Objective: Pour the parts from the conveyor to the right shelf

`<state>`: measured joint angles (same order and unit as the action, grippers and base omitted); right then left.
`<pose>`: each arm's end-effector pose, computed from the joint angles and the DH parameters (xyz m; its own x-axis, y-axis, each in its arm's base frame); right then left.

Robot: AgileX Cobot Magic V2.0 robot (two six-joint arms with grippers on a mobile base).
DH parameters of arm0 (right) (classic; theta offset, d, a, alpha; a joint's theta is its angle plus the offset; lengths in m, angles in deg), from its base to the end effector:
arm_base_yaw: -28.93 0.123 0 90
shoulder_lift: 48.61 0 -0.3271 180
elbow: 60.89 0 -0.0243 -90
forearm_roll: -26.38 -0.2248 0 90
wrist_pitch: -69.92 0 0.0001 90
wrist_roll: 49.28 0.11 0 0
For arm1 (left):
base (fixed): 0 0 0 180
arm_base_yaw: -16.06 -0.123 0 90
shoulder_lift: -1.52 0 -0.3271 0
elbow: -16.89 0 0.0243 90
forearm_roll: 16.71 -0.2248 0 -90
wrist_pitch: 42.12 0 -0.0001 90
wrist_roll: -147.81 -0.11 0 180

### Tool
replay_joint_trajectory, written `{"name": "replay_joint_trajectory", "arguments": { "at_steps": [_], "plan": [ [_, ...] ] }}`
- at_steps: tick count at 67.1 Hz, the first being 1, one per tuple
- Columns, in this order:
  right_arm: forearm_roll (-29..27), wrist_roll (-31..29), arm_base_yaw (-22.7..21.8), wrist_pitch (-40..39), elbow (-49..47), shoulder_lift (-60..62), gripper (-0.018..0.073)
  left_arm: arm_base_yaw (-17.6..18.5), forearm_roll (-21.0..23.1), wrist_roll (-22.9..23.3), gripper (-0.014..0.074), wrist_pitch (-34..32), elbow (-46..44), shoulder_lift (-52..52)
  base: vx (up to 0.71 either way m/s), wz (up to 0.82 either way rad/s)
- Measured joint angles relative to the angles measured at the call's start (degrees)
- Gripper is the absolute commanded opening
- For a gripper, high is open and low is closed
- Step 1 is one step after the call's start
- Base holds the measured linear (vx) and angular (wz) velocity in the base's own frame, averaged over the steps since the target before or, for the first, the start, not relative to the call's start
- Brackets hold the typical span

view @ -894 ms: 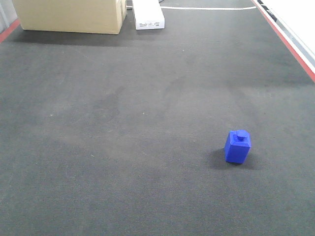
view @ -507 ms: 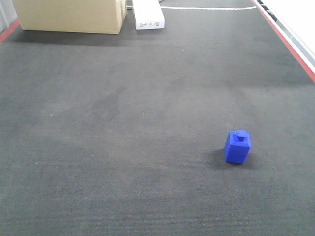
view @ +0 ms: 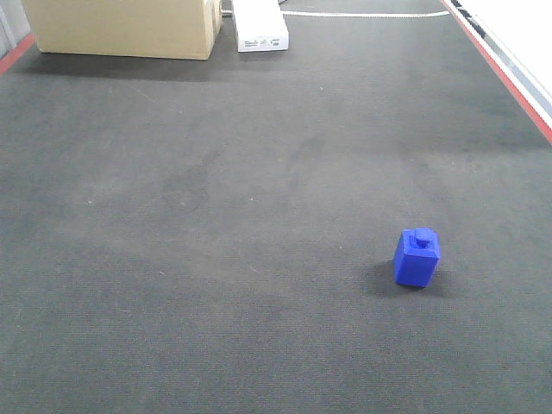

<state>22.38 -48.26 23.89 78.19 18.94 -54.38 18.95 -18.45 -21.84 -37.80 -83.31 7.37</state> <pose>0.0066 0.0005 0.1899 -0.0599 0.0924 -0.9939 0.0834 0.9927 0.0873 0.0069 -0.0001 0.1976 -0.0067 -0.1496 -0.9887 0.0477 0.9876 -0.1498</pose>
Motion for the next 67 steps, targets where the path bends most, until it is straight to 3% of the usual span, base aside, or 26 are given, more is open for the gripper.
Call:
{"name": "replay_joint_trajectory", "arguments": {
  "at_steps": [9, 21, 44, 67],
  "plan": [
    [1.46, -3.25, 0.0, -2.06, -1.47, 0.0, -0.0004, 0.0, 0.0, 0.0, -0.0006, 0.0, 0.0, 0.0, 0.0, 0.0],
    [2.83, -9.01, 0.0, -3.33, -10.67, -1.85, -0.0004, 0.0, 0.0, 0.0, -0.0006, 0.0, 0.0, 0.0, 0.0, 0.0],
    [2.96, -10.34, 0.0, 0.19, -24.76, -21.19, -0.0004, 0.0, 0.0, 0.0, -0.0006, 0.0, 0.0, 0.0, 0.0, 0.0],
    [2.77, -10.34, 0.0, 8.35, -26.41, -35.47, -0.0004, 0.0, 0.0, 0.0, -0.0006, 0.0, 0.0, 0.0, 0.0, 0.0]
  ]
}}
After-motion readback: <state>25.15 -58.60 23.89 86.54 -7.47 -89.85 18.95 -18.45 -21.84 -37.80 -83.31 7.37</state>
